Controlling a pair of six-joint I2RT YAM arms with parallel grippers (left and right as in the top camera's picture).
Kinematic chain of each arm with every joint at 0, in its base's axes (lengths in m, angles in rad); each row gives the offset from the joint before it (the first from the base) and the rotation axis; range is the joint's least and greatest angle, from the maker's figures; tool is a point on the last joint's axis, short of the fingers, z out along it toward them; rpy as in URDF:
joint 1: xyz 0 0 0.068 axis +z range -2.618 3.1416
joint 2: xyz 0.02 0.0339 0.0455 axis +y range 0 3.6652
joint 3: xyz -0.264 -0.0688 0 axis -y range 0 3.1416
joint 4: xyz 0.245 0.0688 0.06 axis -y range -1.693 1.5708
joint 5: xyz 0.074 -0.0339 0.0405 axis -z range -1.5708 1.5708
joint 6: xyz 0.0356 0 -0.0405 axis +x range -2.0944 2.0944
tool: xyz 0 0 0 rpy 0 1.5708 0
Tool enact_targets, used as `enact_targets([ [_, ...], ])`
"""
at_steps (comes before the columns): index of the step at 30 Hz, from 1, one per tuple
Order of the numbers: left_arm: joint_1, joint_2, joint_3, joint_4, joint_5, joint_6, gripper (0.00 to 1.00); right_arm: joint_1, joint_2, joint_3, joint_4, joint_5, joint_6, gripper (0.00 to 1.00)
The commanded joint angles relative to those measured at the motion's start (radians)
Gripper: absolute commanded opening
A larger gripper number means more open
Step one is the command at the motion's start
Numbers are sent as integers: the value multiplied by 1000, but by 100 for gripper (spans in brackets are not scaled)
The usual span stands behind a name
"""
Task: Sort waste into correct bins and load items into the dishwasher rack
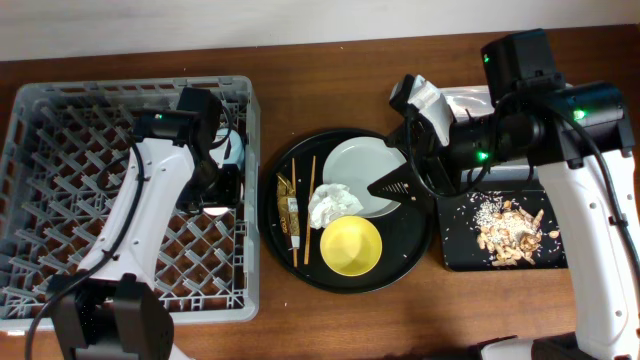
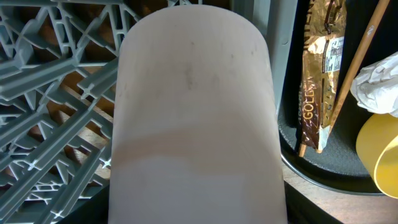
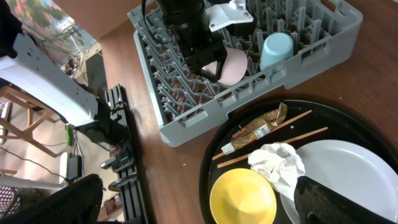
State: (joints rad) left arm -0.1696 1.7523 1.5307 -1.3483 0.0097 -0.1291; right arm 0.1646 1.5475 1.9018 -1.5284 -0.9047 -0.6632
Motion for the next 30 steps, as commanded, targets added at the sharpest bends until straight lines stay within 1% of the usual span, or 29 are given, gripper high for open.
enact_targets([
  [1, 3, 2, -7, 2, -17, -13, 60, 6, -14, 17, 0, 2, -10, 98],
  [2, 3, 2, -7, 2, -18, -13, 66, 6, -14, 17, 0, 2, -10, 98],
  [8, 3, 2, -7, -5, -18, -13, 71, 6, -14, 17, 0, 2, -10, 99],
  [11, 3, 2, -7, -10, -18, -13, 77, 6, -14, 17, 0, 2, -10, 99],
  [15, 3, 2, -5, -5, -18, -13, 79, 6, -14, 17, 0, 2, -10, 99],
  [18, 10, 0, 35, -10, -14, -23, 79, 6, -14, 17, 0, 2, -10, 99],
  [22, 66, -35, 100, -13, -18, -39, 79, 6, -14, 17, 0, 2, -10, 99],
  [25, 168, -89, 145, -14, -30, -39, 79, 6, -14, 17, 0, 2, -10, 99],
  [27, 238, -124, 149, -13, -84, -39, 79, 6, -14, 17, 0, 2, -10, 99],
  [28, 266, -137, 149, -14, -105, -39, 82, 6, -14, 17, 0, 2, -10, 99],
  [29, 315, -155, 149, -13, -120, -39, 100, 6, -14, 17, 0, 2, -10, 99],
  [30, 355, -167, 149, -14, -117, -40, 100, 6, -14, 17, 0, 2, -10, 99],
])
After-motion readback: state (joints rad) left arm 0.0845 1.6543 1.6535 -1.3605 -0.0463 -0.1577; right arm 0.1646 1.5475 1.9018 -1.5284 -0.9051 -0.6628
